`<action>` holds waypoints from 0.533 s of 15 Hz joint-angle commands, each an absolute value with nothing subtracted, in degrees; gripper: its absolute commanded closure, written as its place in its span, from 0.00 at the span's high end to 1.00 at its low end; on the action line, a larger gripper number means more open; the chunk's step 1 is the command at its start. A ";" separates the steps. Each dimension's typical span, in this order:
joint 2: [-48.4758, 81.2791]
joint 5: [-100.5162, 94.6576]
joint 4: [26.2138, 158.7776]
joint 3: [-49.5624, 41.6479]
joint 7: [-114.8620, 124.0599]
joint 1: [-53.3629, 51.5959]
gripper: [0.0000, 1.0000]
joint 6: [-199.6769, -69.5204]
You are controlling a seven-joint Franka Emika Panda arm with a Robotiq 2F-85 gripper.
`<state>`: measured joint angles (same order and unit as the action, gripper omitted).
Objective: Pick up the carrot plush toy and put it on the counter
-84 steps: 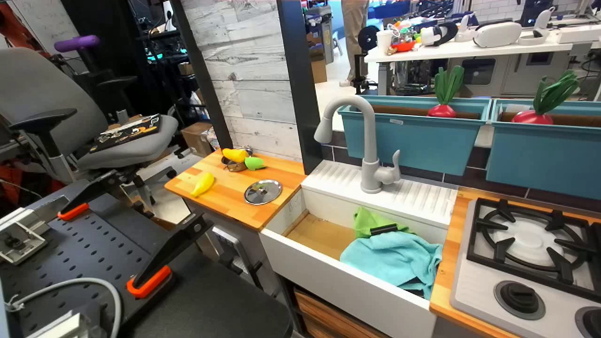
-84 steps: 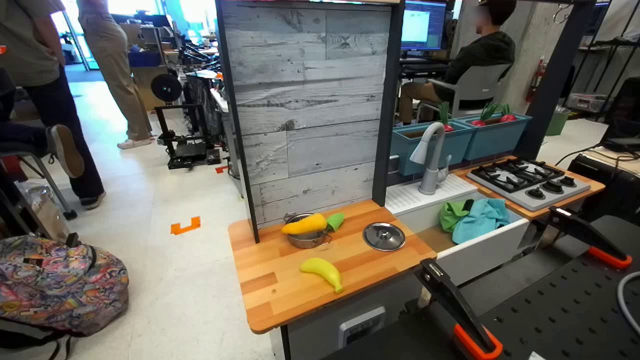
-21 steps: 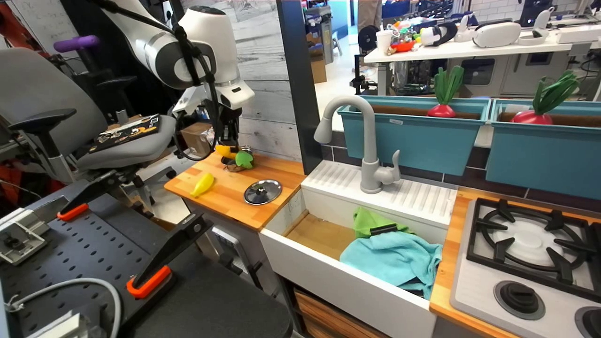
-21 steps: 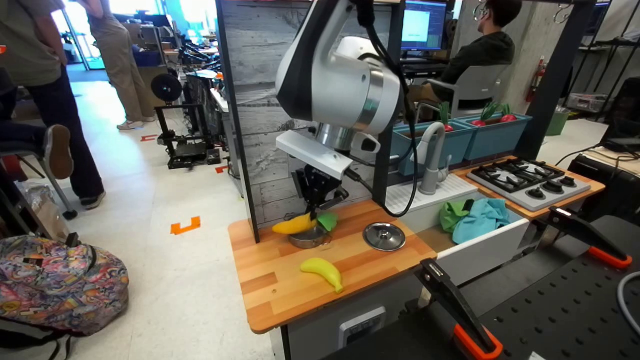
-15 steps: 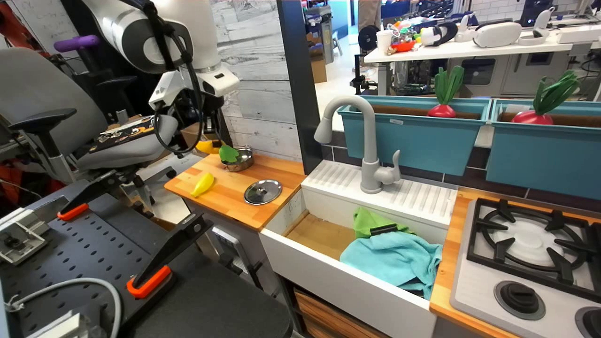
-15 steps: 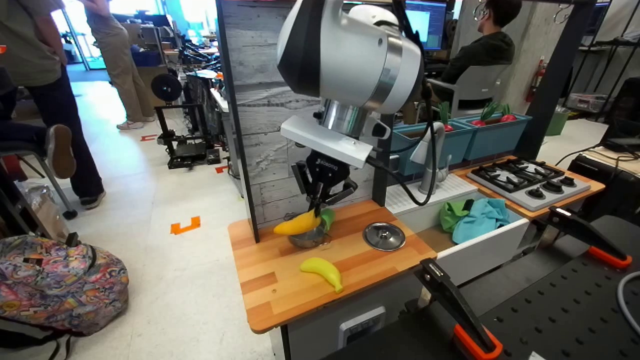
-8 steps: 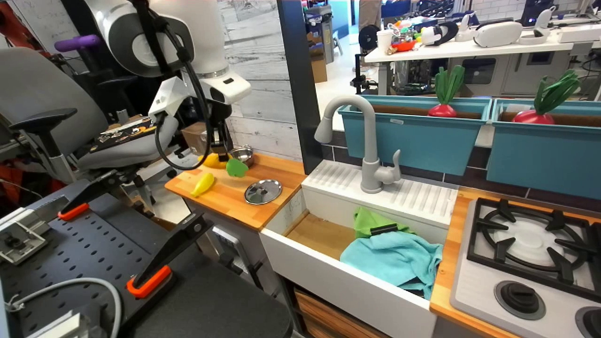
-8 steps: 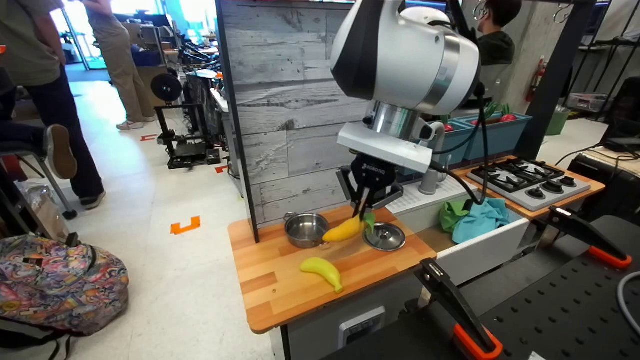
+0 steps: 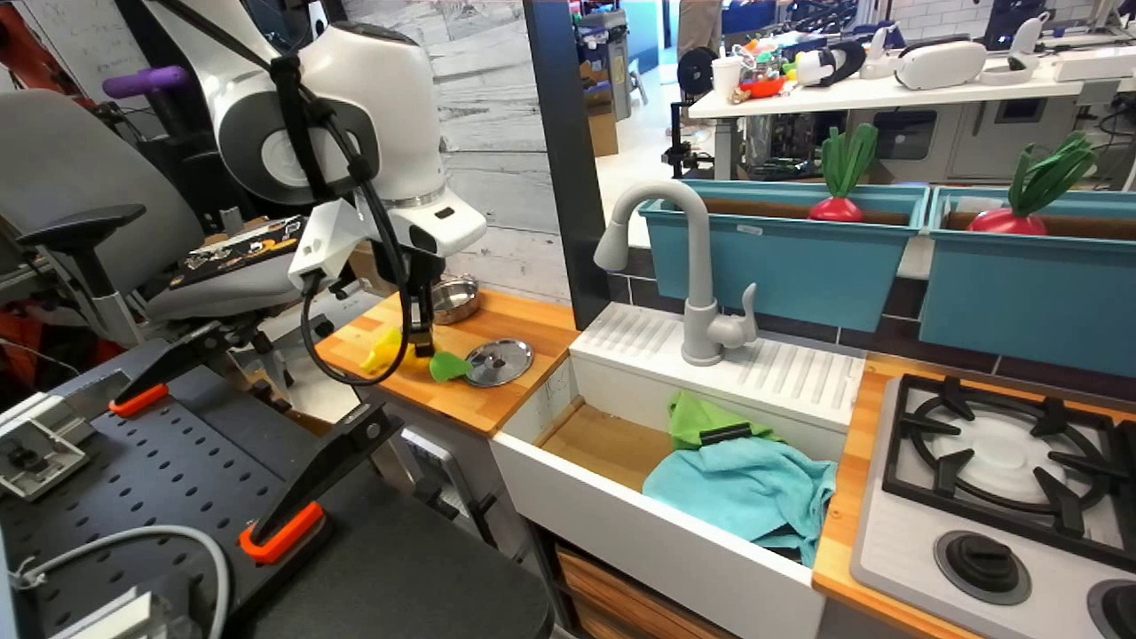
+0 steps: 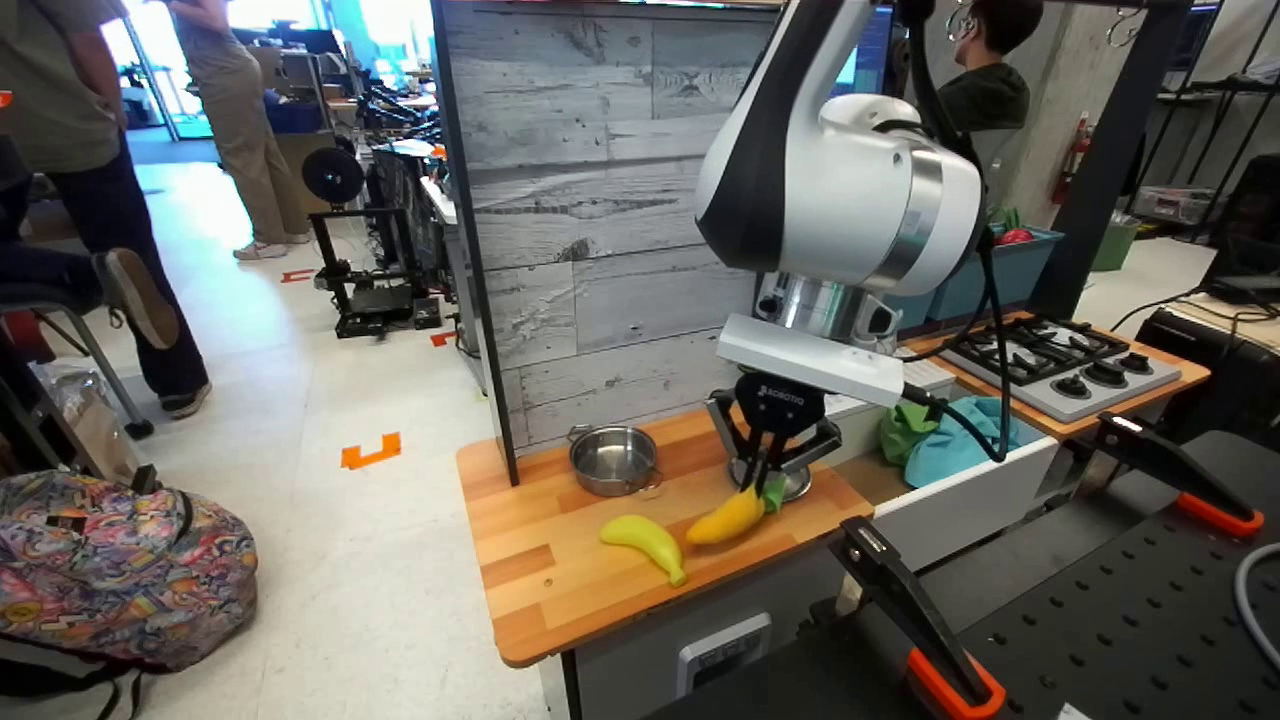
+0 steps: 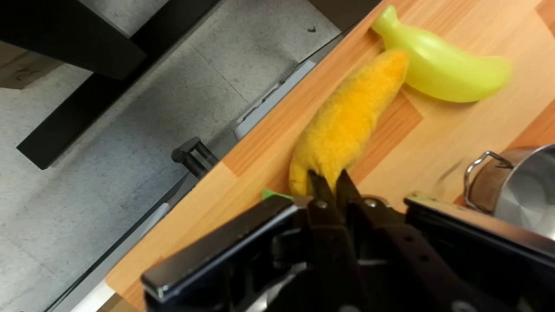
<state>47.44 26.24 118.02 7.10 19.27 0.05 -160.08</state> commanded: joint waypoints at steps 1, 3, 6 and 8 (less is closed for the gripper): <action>49.19 25.77 117.02 6.60 19.08 -0.53 0.31 -162.12; 49.35 25.90 116.95 6.82 19.12 -0.34 0.40 -162.15; 49.03 26.19 116.81 7.23 18.93 0.09 0.63 -162.01; 48.93 26.25 116.66 7.25 18.97 0.18 0.78 -161.81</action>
